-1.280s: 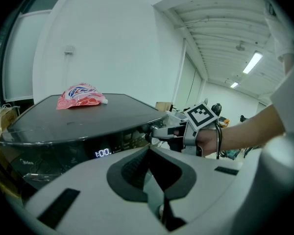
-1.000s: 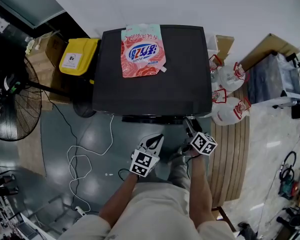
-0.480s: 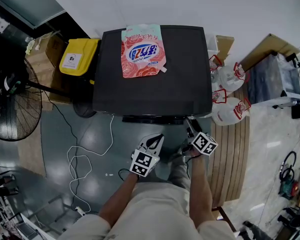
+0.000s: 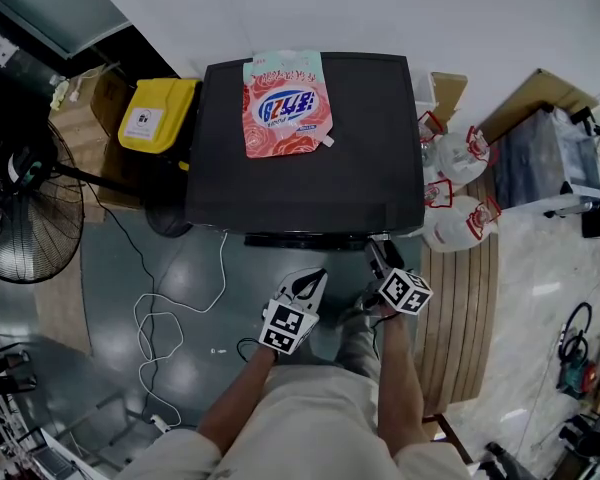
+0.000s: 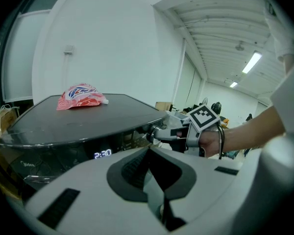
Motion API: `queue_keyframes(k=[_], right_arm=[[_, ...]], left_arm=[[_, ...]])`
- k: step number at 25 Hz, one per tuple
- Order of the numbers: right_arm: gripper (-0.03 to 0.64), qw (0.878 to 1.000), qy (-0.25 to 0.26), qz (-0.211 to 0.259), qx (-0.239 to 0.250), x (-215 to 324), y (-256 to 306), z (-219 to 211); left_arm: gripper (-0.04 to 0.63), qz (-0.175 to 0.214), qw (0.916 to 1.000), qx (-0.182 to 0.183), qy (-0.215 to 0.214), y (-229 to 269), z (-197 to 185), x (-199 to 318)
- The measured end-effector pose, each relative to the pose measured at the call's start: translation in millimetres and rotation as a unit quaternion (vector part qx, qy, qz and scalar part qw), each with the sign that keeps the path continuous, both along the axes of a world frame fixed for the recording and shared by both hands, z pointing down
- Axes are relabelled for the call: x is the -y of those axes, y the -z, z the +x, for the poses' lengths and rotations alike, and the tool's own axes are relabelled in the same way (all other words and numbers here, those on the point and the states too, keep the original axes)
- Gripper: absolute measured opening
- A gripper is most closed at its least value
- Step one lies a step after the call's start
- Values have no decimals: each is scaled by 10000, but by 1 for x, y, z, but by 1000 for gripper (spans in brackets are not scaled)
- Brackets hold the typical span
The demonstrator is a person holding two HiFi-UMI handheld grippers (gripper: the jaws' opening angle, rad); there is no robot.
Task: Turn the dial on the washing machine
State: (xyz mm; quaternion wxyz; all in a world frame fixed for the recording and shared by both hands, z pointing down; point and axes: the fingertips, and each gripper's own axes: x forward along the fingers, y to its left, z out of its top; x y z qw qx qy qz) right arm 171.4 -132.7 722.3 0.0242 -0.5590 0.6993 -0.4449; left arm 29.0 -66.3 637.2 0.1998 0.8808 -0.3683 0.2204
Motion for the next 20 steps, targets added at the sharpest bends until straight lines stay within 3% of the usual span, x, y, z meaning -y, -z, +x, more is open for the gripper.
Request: queue_keyframes(k=[9, 20], right_arm=[[282, 9949, 371, 260, -903, -15, 19, -2], [276, 9675, 876, 1020, -2140, -27, 85, -8]], left_arm=[[11, 57, 10000, -36, -59, 3, -1, 4], [11, 329, 9988, -216, -282, 29, 6, 17]])
